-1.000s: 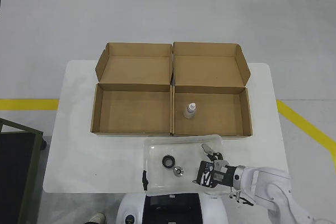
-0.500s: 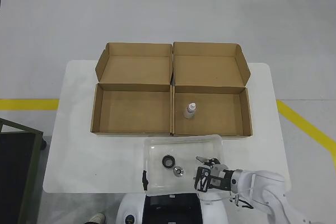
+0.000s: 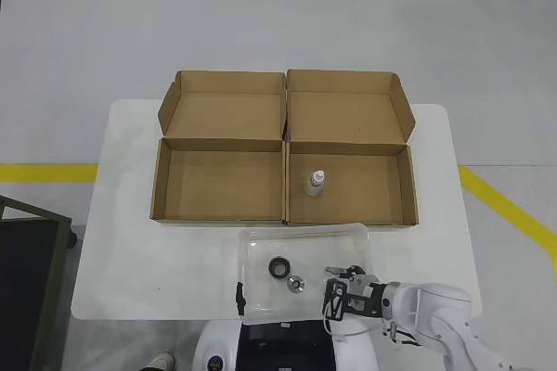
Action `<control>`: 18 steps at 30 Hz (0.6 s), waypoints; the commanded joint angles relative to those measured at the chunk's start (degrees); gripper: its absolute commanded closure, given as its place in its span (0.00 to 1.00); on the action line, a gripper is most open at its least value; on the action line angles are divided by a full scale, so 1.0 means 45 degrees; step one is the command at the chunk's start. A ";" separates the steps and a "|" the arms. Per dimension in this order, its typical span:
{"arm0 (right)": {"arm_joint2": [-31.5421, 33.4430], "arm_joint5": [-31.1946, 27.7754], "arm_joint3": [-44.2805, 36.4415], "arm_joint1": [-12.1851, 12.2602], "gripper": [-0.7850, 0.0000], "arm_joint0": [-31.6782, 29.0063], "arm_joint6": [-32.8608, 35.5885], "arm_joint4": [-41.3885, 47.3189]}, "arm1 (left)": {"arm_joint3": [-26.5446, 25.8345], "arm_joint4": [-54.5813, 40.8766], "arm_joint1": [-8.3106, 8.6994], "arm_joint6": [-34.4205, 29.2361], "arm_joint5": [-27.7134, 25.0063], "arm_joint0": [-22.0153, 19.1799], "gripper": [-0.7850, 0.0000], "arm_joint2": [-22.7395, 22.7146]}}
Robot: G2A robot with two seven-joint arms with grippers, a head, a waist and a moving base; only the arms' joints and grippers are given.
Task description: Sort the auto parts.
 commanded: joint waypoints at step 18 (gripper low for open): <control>-0.0099 0.0561 -0.0626 0.0073 1.00 0.0205 -0.0753 0.1301 | 0.0000 0.0000 0.0000 0.0000 0.0000 0.0000 0.00 0.0000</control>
